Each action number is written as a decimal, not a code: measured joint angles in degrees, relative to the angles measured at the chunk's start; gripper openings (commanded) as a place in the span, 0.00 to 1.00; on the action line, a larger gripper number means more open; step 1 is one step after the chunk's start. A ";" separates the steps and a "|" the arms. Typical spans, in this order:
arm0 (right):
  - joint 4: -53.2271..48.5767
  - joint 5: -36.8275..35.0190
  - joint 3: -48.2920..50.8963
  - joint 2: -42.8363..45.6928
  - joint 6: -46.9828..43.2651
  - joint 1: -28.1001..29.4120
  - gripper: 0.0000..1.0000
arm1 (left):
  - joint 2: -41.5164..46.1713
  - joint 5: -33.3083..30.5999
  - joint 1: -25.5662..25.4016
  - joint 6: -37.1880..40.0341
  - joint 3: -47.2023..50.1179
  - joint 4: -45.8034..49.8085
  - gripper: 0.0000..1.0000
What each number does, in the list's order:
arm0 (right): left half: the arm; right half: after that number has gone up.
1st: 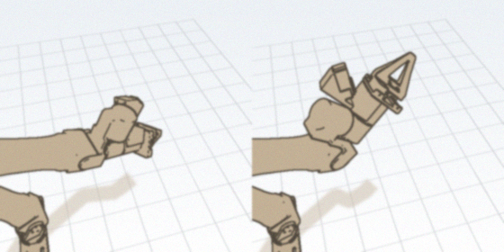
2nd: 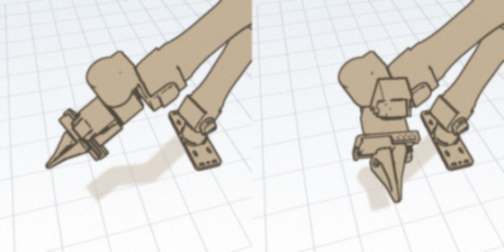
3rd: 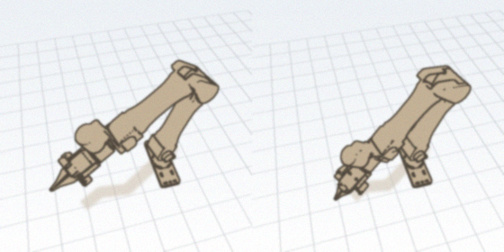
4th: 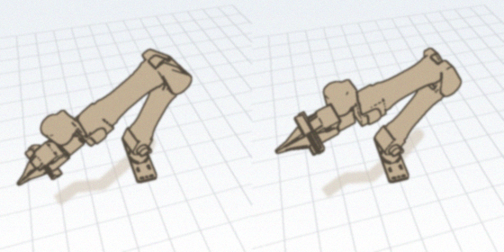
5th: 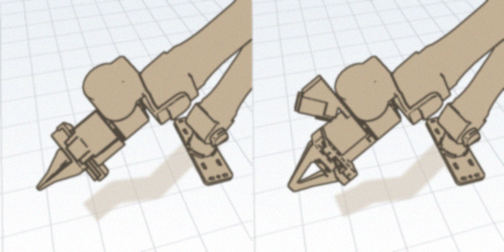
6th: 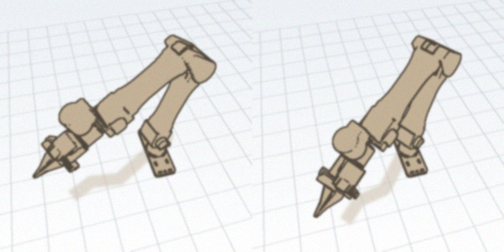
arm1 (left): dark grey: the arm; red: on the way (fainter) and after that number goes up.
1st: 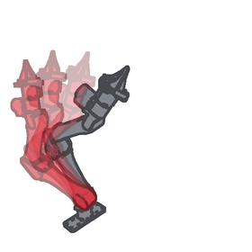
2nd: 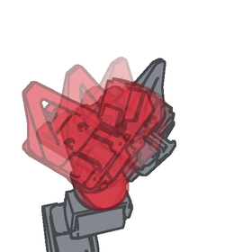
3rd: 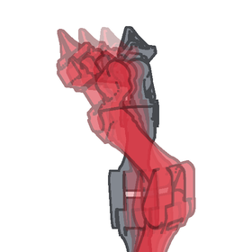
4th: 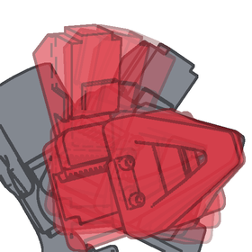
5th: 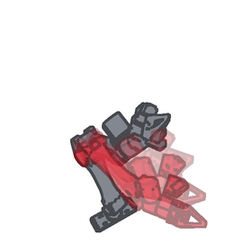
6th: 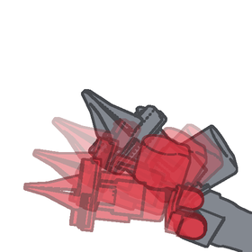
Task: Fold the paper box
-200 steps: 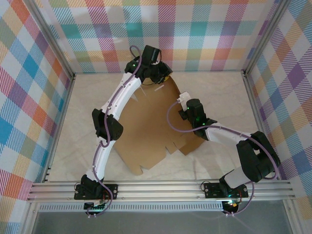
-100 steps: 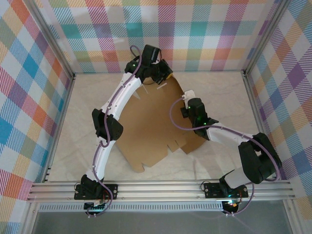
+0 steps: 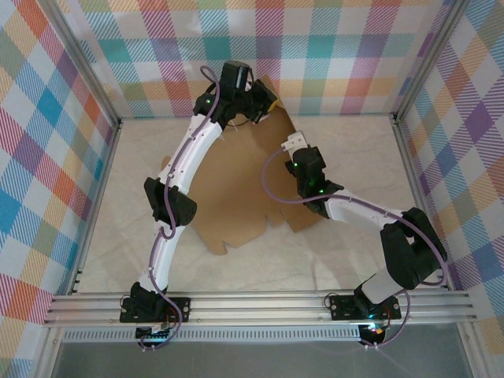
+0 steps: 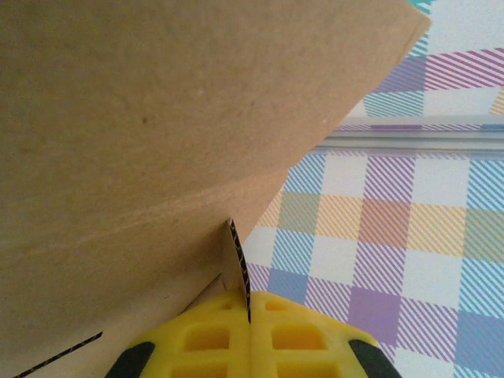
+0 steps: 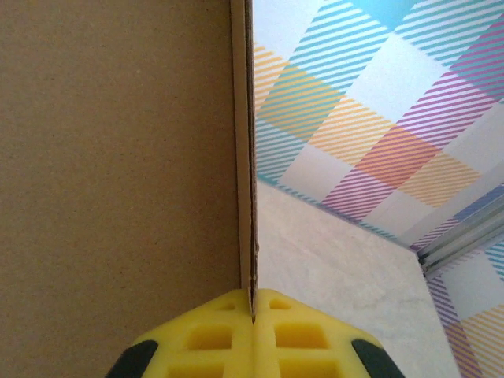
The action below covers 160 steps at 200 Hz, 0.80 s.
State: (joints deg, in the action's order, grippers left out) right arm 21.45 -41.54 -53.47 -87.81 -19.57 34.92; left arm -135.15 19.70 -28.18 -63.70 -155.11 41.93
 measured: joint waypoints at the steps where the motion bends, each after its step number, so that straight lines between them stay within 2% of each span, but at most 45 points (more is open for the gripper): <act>1: 0.02 -0.02 0.00 0.02 0.02 0.00 0.00 | 0.02 0.00 0.00 0.00 0.00 -0.07 0.03; 55: 2.47 -0.52 -0.55 1.14 4.94 0.11 0.00 | 3.04 -0.92 -0.48 0.15 0.00 -0.31 0.03; 89: 3.04 0.92 -1.97 1.29 12.44 0.50 0.00 | 5.03 -1.75 -1.42 -0.70 0.00 -1.42 0.04; 137: 0.31 2.32 -2.62 1.53 22.69 0.31 0.00 | 5.27 -4.17 -5.25 -5.92 0.28 -3.32 0.07; 160: -1.05 2.49 -2.91 1.55 25.51 -0.02 0.00 | 7.19 -4.83 -7.34 -7.96 4.35 -5.99 0.06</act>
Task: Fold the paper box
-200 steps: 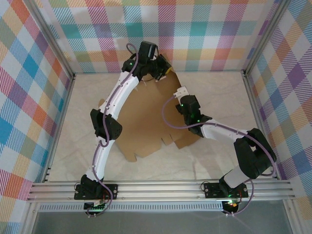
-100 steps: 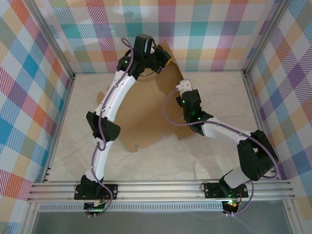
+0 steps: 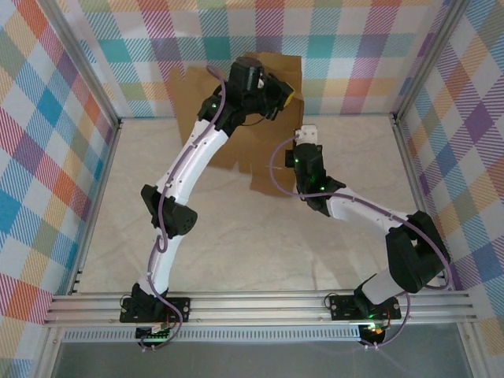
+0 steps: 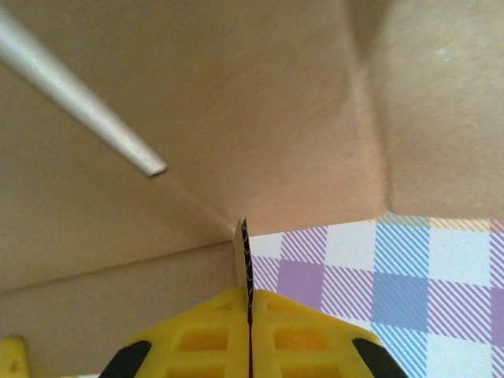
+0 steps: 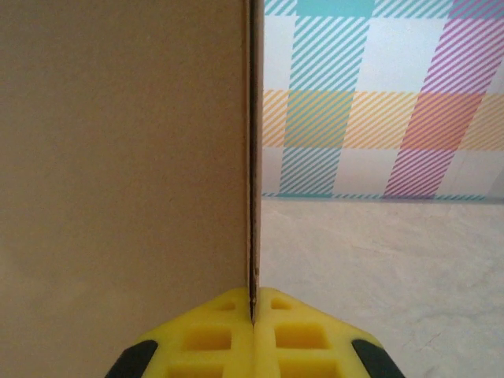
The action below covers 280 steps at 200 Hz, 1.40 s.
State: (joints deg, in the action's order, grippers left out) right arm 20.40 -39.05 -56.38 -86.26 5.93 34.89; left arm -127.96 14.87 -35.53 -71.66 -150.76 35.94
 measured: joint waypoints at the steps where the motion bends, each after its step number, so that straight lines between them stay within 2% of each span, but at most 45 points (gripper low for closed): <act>1: -0.02 0.04 0.00 0.02 0.09 -0.02 0.00 | 0.09 0.00 -0.04 0.00 0.20 -0.13 0.06; 45: -2.32 4.11 0.09 1.42 2.67 -0.74 0.00 | 7.54 -0.61 -0.63 -4.37 16.13 -10.54 0.05; 100: -3.72 12.46 1.07 4.09 2.60 -2.97 0.00 | 8.59 2.38 -0.20 -10.19 22.29 -19.41 0.04; 146: -6.54 15.69 1.16 4.24 2.23 -3.21 0.00 | 12.70 1.84 -0.46 -16.41 34.82 -29.51 0.04; 174: -6.32 16.15 1.16 4.24 1.92 -3.21 0.00 | 14.40 0.46 -0.61 -17.44 37.05 -30.99 0.06; 198: -6.08 16.41 1.16 4.26 0.11 -3.21 0.00 | 14.27 -0.28 -0.72 -13.29 33.05 -24.74 0.08; 241: -2.14 15.52 0.63 4.48 -7.58 -3.26 0.00 | 10.49 -3.96 -1.20 3.34 11.78 -1.88 0.08; 257: -2.14 14.93 0.37 4.46 -10.45 -3.21 0.00 | 9.01 -4.02 -1.20 6.86 7.67 2.08 0.08; 280: -3.45 14.45 0.37 4.33 -12.04 -3.21 0.00 | 8.17 -3.34 -1.20 8.52 7.04 3.34 0.08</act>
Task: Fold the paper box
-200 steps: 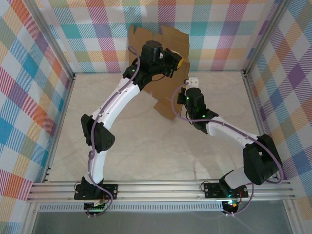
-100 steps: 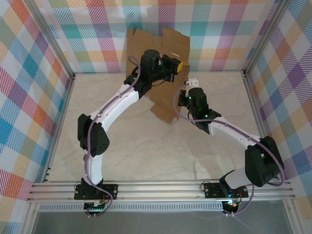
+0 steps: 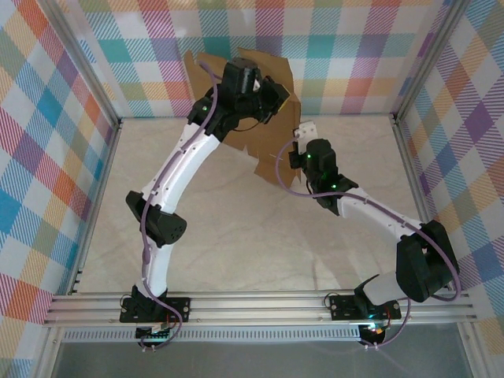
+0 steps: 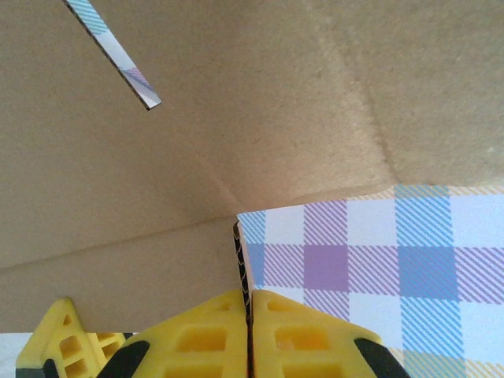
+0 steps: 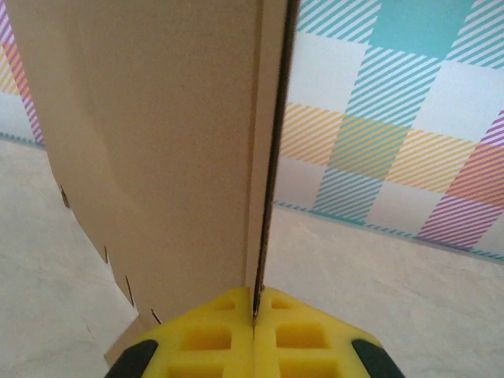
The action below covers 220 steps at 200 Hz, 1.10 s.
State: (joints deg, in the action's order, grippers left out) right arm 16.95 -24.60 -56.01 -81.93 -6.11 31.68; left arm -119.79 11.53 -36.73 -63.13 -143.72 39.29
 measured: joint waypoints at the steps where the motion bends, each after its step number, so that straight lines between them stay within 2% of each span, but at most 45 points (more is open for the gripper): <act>1: -0.11 0.00 0.00 0.00 0.04 0.00 0.00 | 0.00 0.02 0.00 -0.02 0.07 -0.04 0.08; 14: -0.79 0.02 0.00 -0.02 0.50 -0.02 0.00 | 0.59 0.76 0.00 -0.37 2.80 -2.34 0.07; 29: -2.01 0.50 0.02 -0.02 2.78 -0.20 0.00 | 3.21 1.49 0.00 -2.93 11.02 -8.94 0.06; 50: -3.69 2.38 0.09 -0.02 6.43 -0.63 0.00 | 8.24 1.88 -0.31 -8.85 26.01 -23.06 0.04; 73: -4.98 4.07 0.09 -0.02 9.81 -1.01 0.00 | 10.95 1.05 -0.98 -17.22 37.55 -37.77 0.03; 90: -5.60 5.05 0.09 -0.02 11.56 -1.36 0.00 | 11.17 -0.39 -1.79 -22.67 42.40 -45.88 0.03; 115: -5.77 5.60 0.11 0.04 13.05 -1.40 0.00 | 11.13 -2.29 -3.13 -27.76 44.24 -50.38 0.02; 134: -5.49 5.62 0.11 0.48 13.31 -1.49 0.00 | 11.13 -3.41 -3.93 -28.28 44.24 -50.86 0.03; 153: -5.66 5.79 0.09 0.66 13.14 -1.62 0.00 | 11.43 -5.49 -4.28 -24.68 43.12 -48.02 0.04; 176: -5.66 5.77 0.11 0.66 11.34 -1.62 0.00 | 11.43 -8.09 -4.46 -16.09 35.01 -34.62 0.05; 198: -2.91 5.16 0.09 0.74 8.11 -1.60 0.00 | 10.49 -9.97 -4.66 -7.67 23.43 -19.23 0.06; 220: -1.09 4.24 0.07 0.90 4.92 -1.60 0.00 | 8.37 -10.36 -4.87 -1.77 14.84 -9.81 0.06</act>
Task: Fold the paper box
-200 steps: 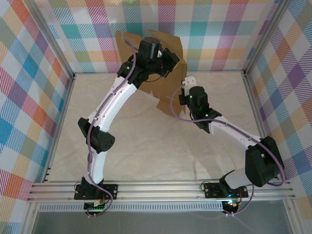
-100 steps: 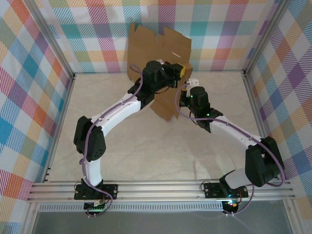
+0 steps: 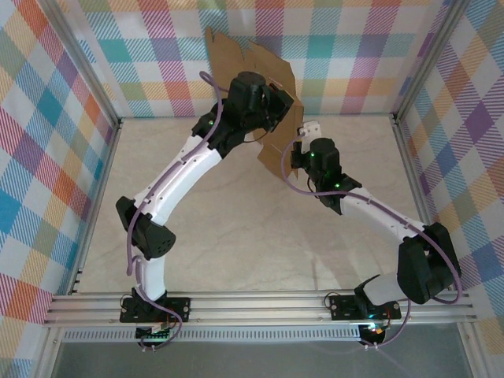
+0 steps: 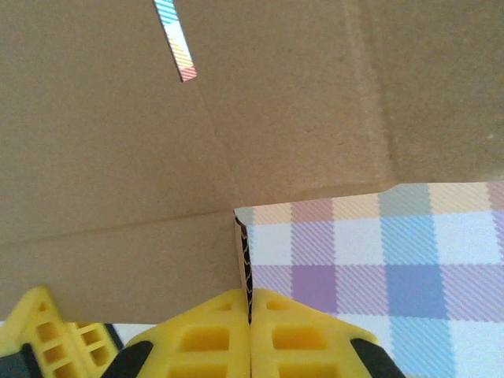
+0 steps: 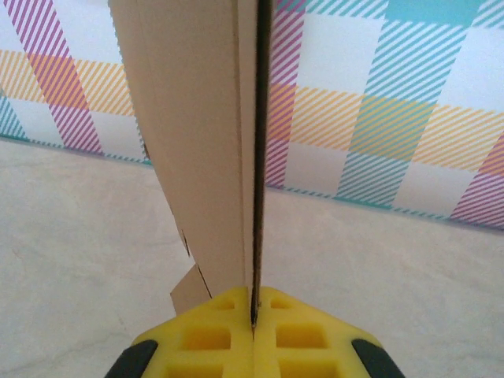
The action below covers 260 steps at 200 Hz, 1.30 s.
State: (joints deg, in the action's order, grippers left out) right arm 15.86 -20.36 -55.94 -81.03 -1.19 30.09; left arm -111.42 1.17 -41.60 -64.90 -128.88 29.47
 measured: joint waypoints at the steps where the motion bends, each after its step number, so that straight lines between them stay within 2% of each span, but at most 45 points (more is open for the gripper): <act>1: 0.09 -0.02 0.00 0.00 -0.15 0.00 0.00 | -0.13 0.02 0.00 0.24 -0.31 0.35 0.06; 43: -2.47 1.18 0.02 0.00 -0.72 -0.28 0.00 | -1.33 1.07 0.00 1.90 0.26 1.25 0.09; 61: -4.13 2.99 0.04 0.00 0.76 -0.96 0.00 | -0.15 1.92 0.00 -0.04 6.03 -3.82 0.08; 96: -7.10 7.52 0.46 0.00 3.76 -2.38 0.00 | 3.04 3.50 -0.15 -8.81 21.70 -17.92 0.07; 129: -8.15 9.11 0.57 0.02 4.42 -2.38 0.00 | 3.15 3.67 -0.50 -12.50 24.48 -22.64 0.10; 154: -8.15 9.09 0.57 0.35 3.80 -2.40 0.00 | 3.17 3.61 -0.50 -11.37 23.15 -19.85 0.23; 176: -7.96 8.87 0.55 0.70 2.45 -2.43 0.00 | 3.43 2.80 -0.44 -8.41 21.27 -14.95 0.46; 220: -7.78 8.92 0.33 1.36 -0.61 -2.43 0.00 | 7.87 -0.76 1.01 1.40 21.05 -5.68 0.99; 260: -7.93 9.38 -0.42 1.75 -1.42 -2.43 0.00 | 17.88 -4.76 3.15 11.32 21.77 -2.64 1.00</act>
State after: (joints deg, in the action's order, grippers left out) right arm 7.92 -10.98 -56.36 -79.29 -2.61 27.66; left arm -93.54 -3.60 -38.46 -53.58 -107.11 26.83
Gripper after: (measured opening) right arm 0.052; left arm 0.999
